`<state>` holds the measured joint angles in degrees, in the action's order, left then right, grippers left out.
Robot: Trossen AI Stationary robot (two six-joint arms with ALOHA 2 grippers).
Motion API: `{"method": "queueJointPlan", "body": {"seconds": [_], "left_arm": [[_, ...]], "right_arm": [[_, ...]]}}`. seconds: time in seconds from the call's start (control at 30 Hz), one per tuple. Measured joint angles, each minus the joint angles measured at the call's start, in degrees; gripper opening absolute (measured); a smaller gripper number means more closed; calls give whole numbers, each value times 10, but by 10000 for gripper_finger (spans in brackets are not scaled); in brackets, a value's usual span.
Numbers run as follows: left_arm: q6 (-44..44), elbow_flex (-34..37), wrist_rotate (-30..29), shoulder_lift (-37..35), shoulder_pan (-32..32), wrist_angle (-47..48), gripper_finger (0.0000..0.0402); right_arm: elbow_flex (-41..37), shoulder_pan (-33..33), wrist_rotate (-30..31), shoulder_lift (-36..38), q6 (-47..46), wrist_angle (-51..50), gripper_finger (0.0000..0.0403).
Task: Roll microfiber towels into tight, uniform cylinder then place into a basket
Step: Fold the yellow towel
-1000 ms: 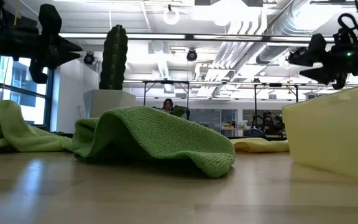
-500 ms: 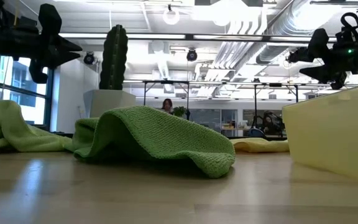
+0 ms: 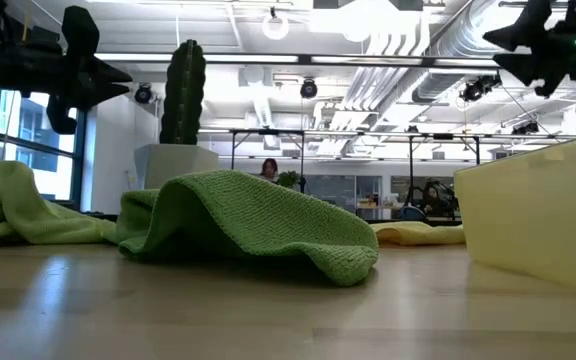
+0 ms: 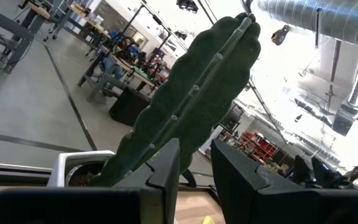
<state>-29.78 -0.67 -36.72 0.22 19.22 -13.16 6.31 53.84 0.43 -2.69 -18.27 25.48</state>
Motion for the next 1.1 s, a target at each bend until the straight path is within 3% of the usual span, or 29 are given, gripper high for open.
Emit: {"method": "queueJointPlan", "body": {"seconds": [0.17, 0.6, 0.87, 1.1], "left_arm": [[0, 0, -13, 0, 0, 0, 83], [0, 0, -36, 0, 0, 0, 83], [0, 0, -34, 0, 0, 0, 83], [0, 0, -27, 0, -1, 0, 83]], "right_arm": [[72, 0, 0, -81, 33, -46, 275], [385, -14, -42, -402, 122, -435, 275], [539, -110, -20, -551, 158, -615, 275], [570, -210, 57, -637, 149, -677, 275]]}}
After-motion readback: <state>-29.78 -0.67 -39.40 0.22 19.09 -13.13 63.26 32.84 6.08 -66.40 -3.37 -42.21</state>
